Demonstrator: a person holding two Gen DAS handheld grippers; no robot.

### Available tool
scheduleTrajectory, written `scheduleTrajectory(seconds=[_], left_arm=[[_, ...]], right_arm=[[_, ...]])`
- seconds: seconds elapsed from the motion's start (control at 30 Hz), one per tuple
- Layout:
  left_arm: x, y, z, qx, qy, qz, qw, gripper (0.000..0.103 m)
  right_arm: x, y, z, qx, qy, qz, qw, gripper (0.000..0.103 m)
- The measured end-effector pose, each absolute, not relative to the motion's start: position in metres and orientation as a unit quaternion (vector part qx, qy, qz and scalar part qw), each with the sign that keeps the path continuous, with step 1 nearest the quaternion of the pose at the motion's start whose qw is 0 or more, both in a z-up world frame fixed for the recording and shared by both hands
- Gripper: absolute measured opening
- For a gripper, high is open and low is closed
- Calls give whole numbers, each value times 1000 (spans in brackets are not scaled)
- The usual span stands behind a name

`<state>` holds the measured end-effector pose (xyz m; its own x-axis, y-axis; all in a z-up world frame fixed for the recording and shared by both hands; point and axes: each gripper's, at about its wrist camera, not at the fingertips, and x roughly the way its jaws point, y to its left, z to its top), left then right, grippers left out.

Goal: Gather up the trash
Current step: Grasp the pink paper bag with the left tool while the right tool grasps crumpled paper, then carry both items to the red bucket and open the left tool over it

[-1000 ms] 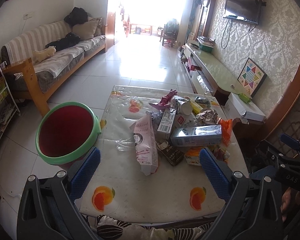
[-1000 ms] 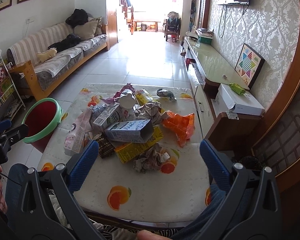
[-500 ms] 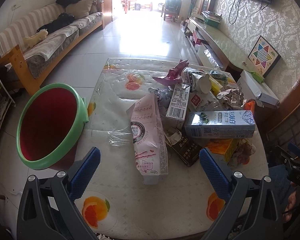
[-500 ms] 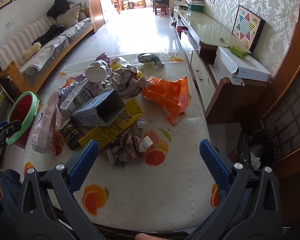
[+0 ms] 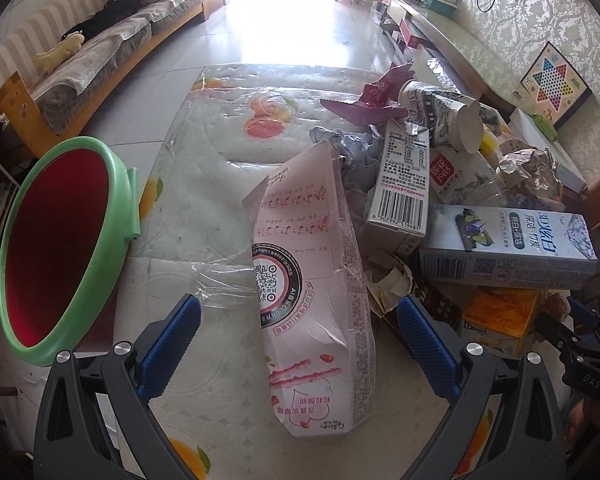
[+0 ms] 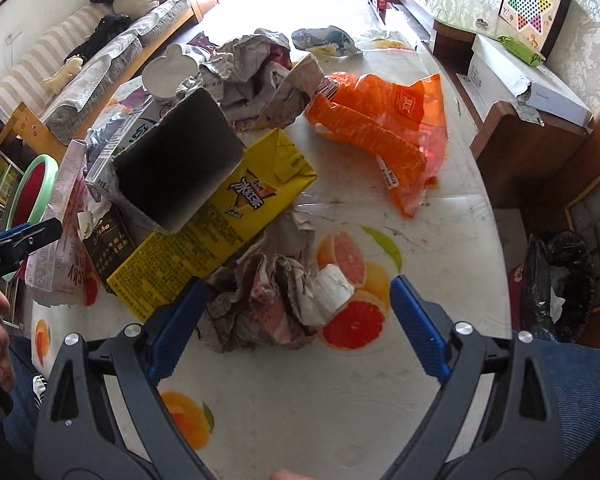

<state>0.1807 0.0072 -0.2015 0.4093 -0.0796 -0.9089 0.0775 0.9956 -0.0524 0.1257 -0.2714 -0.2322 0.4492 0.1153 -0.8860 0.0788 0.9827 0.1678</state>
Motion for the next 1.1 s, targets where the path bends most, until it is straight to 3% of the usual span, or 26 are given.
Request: scheduleTrajectory(seconds=[0.2, 0.3, 0.37, 0.4, 0.57, 0.63, 1.1], left_arm=[[196, 11, -222, -16, 561, -46, 826, 84], [200, 9, -232, -22, 573, -53, 818, 70], [199, 6, -238, -25, 580, -58, 812, 50], [198, 5, -240, -25, 583, -61, 810, 47], [191, 3, -242, -26, 583, -75, 809, 44], [189, 3, -241, -28, 582, -80, 808, 44], [150, 7, -199, -25, 549, -94, 830, 43]], right_arm=[[134, -270, -242, 100, 535, 19, 839, 82], [137, -268, -247, 107, 539, 29, 835, 75], [138, -266, -248, 108, 536, 34, 837, 67], [138, -265, -249, 109, 535, 38, 837, 64], [136, -257, -250, 116, 534, 61, 835, 37], [133, -256, -248, 118, 529, 60, 838, 34], [90, -277, -215, 136, 532, 37, 835, 30]])
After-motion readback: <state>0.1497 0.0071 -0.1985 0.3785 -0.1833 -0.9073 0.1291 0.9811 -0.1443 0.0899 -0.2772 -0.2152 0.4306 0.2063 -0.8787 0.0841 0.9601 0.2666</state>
